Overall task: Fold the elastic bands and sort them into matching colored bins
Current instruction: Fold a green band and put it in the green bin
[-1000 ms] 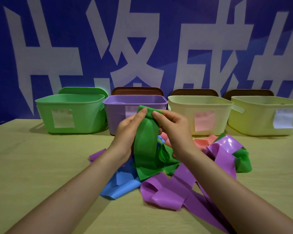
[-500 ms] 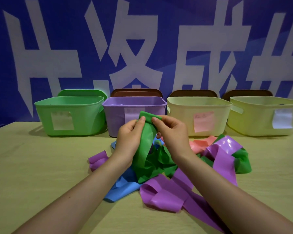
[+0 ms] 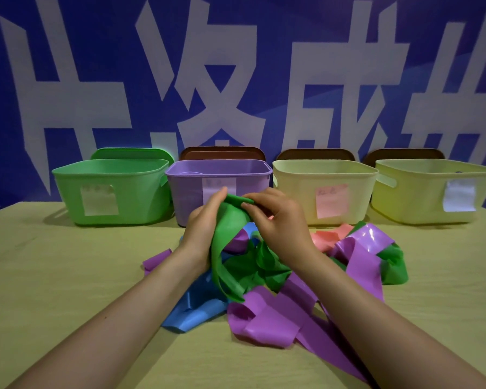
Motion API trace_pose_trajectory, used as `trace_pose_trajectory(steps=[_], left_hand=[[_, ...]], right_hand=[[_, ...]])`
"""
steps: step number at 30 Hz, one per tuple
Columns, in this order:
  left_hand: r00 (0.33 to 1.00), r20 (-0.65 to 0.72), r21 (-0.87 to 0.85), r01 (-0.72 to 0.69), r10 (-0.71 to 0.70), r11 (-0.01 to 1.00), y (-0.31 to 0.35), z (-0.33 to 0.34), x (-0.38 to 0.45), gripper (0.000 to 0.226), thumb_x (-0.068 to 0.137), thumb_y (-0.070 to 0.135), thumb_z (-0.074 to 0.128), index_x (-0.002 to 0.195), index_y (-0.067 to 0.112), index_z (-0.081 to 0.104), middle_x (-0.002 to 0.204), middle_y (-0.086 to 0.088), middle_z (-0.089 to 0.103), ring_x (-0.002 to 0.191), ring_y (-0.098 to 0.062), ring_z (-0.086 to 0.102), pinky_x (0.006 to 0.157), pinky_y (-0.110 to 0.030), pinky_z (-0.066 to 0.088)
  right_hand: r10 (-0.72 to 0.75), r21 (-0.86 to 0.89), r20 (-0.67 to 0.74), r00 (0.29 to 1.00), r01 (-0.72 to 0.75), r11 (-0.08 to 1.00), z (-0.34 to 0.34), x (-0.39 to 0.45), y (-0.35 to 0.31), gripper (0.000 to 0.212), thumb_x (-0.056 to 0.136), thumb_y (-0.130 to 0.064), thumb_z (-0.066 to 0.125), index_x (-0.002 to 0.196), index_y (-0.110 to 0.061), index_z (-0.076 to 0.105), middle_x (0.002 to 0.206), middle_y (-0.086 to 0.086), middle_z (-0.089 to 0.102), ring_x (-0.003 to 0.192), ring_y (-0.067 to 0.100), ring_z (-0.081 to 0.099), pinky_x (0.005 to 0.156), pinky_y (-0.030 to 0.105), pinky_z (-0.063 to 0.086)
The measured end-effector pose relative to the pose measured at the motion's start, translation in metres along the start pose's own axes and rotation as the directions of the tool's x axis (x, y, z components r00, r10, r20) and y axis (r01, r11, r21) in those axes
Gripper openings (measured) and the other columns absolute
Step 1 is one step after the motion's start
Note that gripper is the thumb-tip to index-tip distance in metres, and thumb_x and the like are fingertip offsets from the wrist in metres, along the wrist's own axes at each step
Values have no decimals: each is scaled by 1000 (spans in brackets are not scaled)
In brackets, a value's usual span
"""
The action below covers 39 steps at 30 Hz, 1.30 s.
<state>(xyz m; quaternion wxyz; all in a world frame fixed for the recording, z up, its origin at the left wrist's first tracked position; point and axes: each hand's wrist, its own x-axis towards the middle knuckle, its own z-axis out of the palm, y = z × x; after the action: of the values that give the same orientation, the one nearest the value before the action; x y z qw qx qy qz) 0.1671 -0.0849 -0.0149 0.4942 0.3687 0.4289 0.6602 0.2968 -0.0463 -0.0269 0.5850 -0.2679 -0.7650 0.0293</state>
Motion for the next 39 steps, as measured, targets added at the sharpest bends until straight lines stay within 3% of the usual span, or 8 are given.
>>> trace_pose_trajectory(steps=[7, 12, 16, 21, 28, 31, 35, 39], left_hand=[[998, 55, 21, -35, 34, 999, 1, -1, 1, 25, 89, 32, 63, 94, 9, 71, 85, -13, 74, 75, -22, 70, 68, -29, 53], [983, 109, 1, -150, 149, 989, 1, -1, 2, 24, 94, 27, 56, 91, 8, 70, 80, -12, 73, 67, -18, 68, 62, -25, 56], [965, 116, 60, -244, 236, 968, 0, -2, 3, 25, 96, 26, 52, 85, 8, 66, 64, -10, 67, 53, -19, 61, 55, -26, 52], [968, 112, 156, -240, 224, 958, -5, -3, 6, 22, 95, 26, 55, 86, 13, 71, 81, -13, 72, 75, -24, 66, 76, -37, 52], [970, 73, 202, -242, 231, 949, -6, -3, 7, 23, 87, 32, 65, 86, 11, 73, 87, -19, 73, 79, -30, 66, 78, -42, 52], [966, 68, 198, -258, 250, 945, -8, -4, 6, 21, 89, 28, 64, 89, 9, 72, 88, -20, 72, 78, -28, 65, 75, -39, 51], [960, 75, 140, -280, 271, 950, -11, -4, 5, 15, 94, 21, 58, 87, 16, 70, 78, -5, 72, 71, -16, 66, 66, -27, 53], [941, 85, 147, -337, 327, 930, -14, -3, 4, 16, 95, 19, 56, 86, 19, 70, 76, -2, 71, 70, -15, 64, 67, -30, 52]], right_hand=[[-24, 63, 110, 994, 17, 998, -5, 0, 1, 22, 89, -15, 59, 107, -7, 70, 87, 0, 61, 75, 8, 56, 70, 17, 46], [253, 335, 212, 944, -313, 889, -2, -1, -13, 21, 97, -19, 53, 112, -14, 67, 100, -8, 68, 91, -1, 63, 77, 17, 50], [432, 485, 349, 832, -555, 676, 3, 2, -20, 12, 96, -16, 54, 97, -16, 66, 63, -5, 63, 54, 6, 58, 56, 17, 48], [530, 549, 336, 779, -619, 561, 1, 5, -17, 11, 90, -3, 60, 87, -10, 67, 57, -8, 61, 48, 2, 52, 50, 15, 45], [596, 575, 367, 714, -678, 459, -5, 7, -20, 12, 91, -4, 60, 85, -10, 68, 49, -6, 60, 40, 1, 52, 41, 13, 41], [597, 552, 359, 718, -679, 484, -5, 6, -21, 12, 90, -4, 61, 86, -12, 69, 51, -6, 62, 42, 1, 54, 43, 14, 42], [494, 450, 268, 827, -561, 694, -1, 5, -19, 16, 89, -3, 63, 82, -16, 67, 65, -3, 65, 54, 2, 58, 52, 16, 45], [505, 470, 322, 801, -598, 649, -1, 4, -18, 9, 91, -9, 61, 85, -14, 66, 78, 3, 66, 71, 10, 62, 63, 23, 52]])
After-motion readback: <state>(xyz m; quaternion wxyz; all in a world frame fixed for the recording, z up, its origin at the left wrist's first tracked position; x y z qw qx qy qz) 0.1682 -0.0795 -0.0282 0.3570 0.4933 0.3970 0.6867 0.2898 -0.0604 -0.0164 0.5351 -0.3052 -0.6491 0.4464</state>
